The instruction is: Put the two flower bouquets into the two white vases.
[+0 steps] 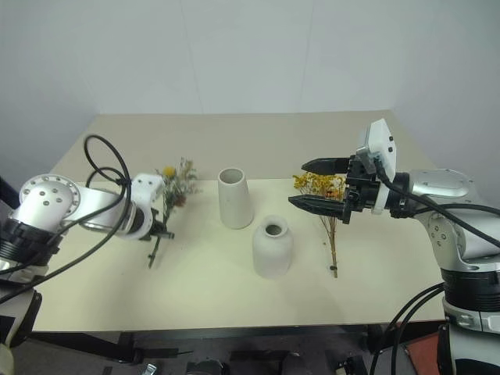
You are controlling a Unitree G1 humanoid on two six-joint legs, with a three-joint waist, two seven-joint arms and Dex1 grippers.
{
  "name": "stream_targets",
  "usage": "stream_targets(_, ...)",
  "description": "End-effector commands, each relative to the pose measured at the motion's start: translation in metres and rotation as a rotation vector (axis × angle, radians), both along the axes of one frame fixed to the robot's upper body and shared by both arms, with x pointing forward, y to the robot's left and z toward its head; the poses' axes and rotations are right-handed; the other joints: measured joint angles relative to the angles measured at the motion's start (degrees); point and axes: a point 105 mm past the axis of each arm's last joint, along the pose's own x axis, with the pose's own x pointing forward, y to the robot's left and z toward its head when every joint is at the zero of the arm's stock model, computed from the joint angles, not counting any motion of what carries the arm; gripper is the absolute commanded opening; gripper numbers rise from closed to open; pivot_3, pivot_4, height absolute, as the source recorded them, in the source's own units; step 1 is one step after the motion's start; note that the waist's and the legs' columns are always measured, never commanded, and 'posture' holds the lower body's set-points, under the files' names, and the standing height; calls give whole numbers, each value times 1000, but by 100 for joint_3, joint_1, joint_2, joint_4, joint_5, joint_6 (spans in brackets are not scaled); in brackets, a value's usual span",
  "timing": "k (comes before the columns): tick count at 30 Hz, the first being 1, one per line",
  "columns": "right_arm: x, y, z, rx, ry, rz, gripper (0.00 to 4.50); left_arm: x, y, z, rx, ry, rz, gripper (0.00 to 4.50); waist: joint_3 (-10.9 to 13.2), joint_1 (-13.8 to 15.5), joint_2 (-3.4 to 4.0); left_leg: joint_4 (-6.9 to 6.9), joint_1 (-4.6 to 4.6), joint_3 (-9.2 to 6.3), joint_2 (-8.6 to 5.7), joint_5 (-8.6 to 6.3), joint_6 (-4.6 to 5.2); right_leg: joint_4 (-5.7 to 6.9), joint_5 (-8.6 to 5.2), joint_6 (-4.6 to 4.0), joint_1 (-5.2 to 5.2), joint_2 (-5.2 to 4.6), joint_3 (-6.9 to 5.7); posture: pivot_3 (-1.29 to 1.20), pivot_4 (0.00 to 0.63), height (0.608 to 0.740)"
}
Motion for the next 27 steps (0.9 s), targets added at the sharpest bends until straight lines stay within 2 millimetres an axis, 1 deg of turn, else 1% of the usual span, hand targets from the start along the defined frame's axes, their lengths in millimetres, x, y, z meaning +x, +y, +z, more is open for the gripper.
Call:
stream_targets(1,-5,0,12,26,-47,14,4500,16,1,53,-67,-254,-19,27,0,-1,0,0,0,0,0,0,0,-1,0,0,1,0,0,0,150,740)
stream_targets(3,-6,0,12,29,-49,12,4500,22,-14,93,-202,-440,-153,27,0,-13,0,0,0,1,0,0,0,-4,0,0,1,-1,1,0,150,740)
stream_targets(5,-6,0,13,32,-50,11,4500,21,-27,120,-280,-569,-288,27,0,-13,0,0,-3,1,3,1,-1,-4,0,0,0,1,-2,0,150,740)
stream_targets(9,-7,0,15,44,-54,7,4500,21,-56,160,-390,-762,-546,27,0,-4,0,1,-7,2,2,1,-1,-10,0,0,2,1,-7,0,150,740)
stream_targets(12,-8,0,16,50,-55,6,4500,19,-75,176,-491,-825,-700,27,0,-7,0,1,-8,2,3,1,1,-14,0,0,5,0,-11,0,150,740)
stream_targets(14,-9,0,16,50,-58,2,4500,16,-87,178,-519,-842,-783,27,0,-20,0,1,-8,2,4,-1,4,-14,0,1,5,0,-11,0,150,740)
stream_targets(16,-11,-1,17,47,-62,-9,4500,14,-96,173,-537,-830,-835,27,0,-48,0,2,-8,2,5,-3,7,-14,0,1,4,0,-10,0,150,740)
stream_targets(19,-13,-4,19,51,-65,-22,4500,13,-105,158,-481,-828,-889,27,0,-79,0,3,-10,2,7,-4,9,-14,0,1,2,2,-9,0,150,740)
stream_targets(23,-15,-7,19,47,-66,-40,4500,13,-112,135,-385,-829,-932,27,0,-97,0,5,-6,2,9,-5,11,-8,0,1,2,3,-6,0,150,740)
stream_targets(27,-16,-8,19,50,-63,-48,4500,10,-116,123,-371,-826,-942,27,0,-80,0,16,-9,2,10,-5,12,-1,0,1,3,3,-7,0,150,740)
